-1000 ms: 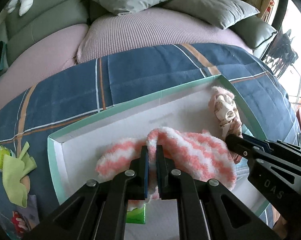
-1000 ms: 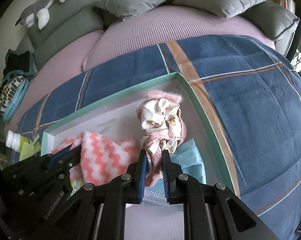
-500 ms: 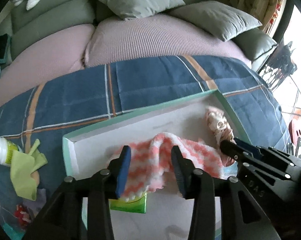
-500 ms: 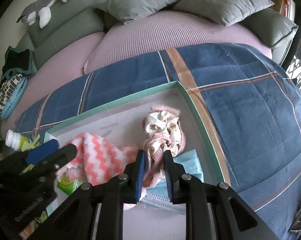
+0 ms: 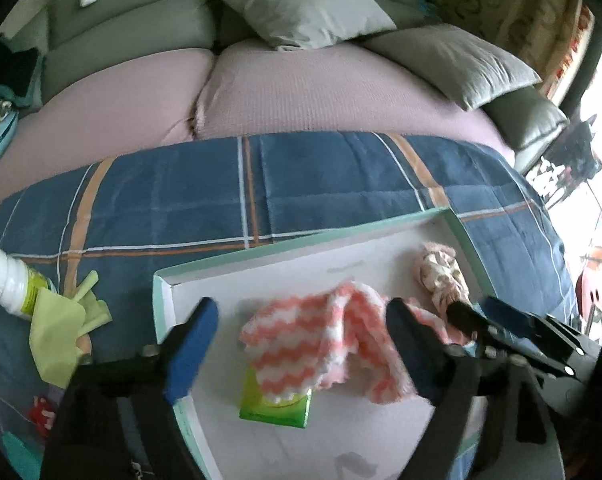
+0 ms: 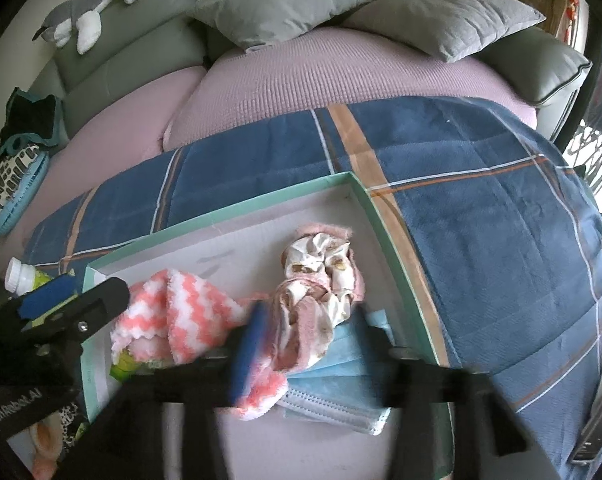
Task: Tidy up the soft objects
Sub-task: 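Open both tools to release the towel and scrunchie into the tray, then move both tools back over the pile of items beside the tray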
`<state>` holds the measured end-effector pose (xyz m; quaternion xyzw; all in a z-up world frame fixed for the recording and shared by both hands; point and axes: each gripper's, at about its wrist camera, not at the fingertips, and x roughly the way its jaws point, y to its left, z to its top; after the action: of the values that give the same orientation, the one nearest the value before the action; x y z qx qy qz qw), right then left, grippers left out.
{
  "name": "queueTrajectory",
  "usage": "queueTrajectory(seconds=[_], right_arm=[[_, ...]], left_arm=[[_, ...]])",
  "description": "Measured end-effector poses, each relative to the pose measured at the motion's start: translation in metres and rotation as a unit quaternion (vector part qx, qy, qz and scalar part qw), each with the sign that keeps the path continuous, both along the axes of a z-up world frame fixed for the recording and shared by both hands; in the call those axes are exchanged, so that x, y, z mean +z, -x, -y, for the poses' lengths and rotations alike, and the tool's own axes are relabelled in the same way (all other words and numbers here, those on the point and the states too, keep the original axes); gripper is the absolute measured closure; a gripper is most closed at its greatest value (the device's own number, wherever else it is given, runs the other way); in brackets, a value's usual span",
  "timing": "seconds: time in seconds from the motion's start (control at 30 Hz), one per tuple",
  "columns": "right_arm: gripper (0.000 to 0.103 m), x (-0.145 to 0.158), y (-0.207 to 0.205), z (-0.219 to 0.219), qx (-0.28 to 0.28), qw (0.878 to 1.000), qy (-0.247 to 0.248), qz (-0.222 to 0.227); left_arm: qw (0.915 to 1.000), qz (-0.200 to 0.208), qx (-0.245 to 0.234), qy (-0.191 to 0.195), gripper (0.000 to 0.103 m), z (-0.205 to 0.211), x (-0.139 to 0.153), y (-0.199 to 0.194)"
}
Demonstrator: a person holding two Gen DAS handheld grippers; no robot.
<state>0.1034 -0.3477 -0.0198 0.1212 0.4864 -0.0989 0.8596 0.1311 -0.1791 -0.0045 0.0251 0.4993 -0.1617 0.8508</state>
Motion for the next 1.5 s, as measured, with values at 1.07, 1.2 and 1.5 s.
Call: queueTrajectory(seconds=[1.07, 1.2, 1.5], right_arm=[[0.001, 0.026, 0.009, 0.002, -0.021, 0.999, 0.012, 0.043], [0.001, 0.033, 0.008, -0.011, -0.009, 0.998, 0.007, 0.054], [0.001, 0.046, 0.006, -0.062, 0.047, 0.995, -0.014, 0.085]], left_arm=[[0.9985, 0.018, 0.052, -0.007, 0.010, -0.042, 0.012, -0.014], [0.9952, 0.029, 0.090, -0.024, 0.010, -0.071, 0.024, -0.018], [0.9825, 0.051, 0.177, -0.028, 0.010, -0.151, 0.049, -0.013]])
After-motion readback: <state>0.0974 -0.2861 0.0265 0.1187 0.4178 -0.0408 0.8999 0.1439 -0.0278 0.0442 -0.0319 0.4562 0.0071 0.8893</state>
